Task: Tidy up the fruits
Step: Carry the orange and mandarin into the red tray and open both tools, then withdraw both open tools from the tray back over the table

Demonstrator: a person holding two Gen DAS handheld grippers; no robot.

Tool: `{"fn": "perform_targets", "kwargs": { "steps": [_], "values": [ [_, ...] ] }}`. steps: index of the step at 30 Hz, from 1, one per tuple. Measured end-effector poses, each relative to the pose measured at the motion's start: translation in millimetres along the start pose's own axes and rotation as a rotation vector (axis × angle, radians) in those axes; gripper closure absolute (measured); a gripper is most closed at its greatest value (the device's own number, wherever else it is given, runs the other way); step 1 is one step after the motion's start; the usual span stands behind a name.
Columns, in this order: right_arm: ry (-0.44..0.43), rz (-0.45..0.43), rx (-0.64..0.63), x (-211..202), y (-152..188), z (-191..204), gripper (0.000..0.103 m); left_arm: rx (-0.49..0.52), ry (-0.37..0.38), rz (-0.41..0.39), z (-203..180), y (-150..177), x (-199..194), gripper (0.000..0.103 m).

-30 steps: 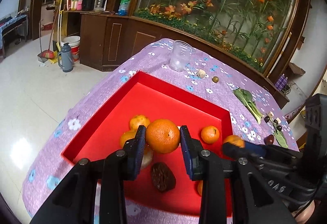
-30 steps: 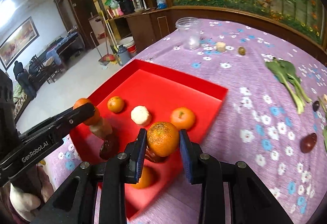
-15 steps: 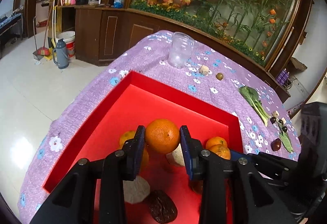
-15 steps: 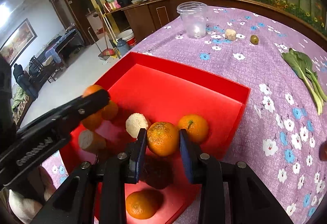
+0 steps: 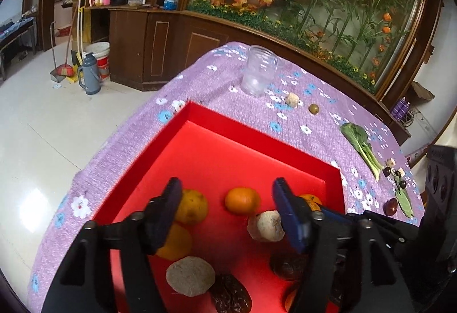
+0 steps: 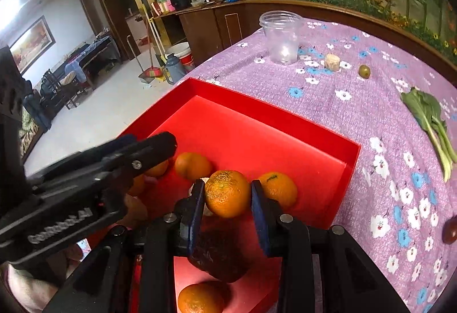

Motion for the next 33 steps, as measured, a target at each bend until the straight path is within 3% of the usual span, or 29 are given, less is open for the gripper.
{"fn": "perform_targets", "kwargs": {
  "steps": [4,21,33],
  "values": [
    [0.002,-0.017,0.003,-7.0,1.0,-1.7,0.051,0.005,-0.022,-0.024,-7.1,-0.6,-12.1,0.029],
    [-0.016,-0.084,0.029,-58.0,36.1,-19.5,0.047,0.148,-0.208,-0.097,-60.8,23.1,-58.2,0.019],
    [0.013,-0.098,0.114,-87.3,79.7,-58.0,0.042,0.236,-0.223,-0.065,-104.9,47.2,-63.5,0.018]
  ]
}}
Point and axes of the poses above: each gripper's, at about its wrist camera, not at the fingertips, and x roughly the way its jaws point, z to its left, y to its underside, the point moved 1 cm from there along x, roughly the way its jaws point, and after that the axes turned 15 degrees about y, right-handed, at the moved point
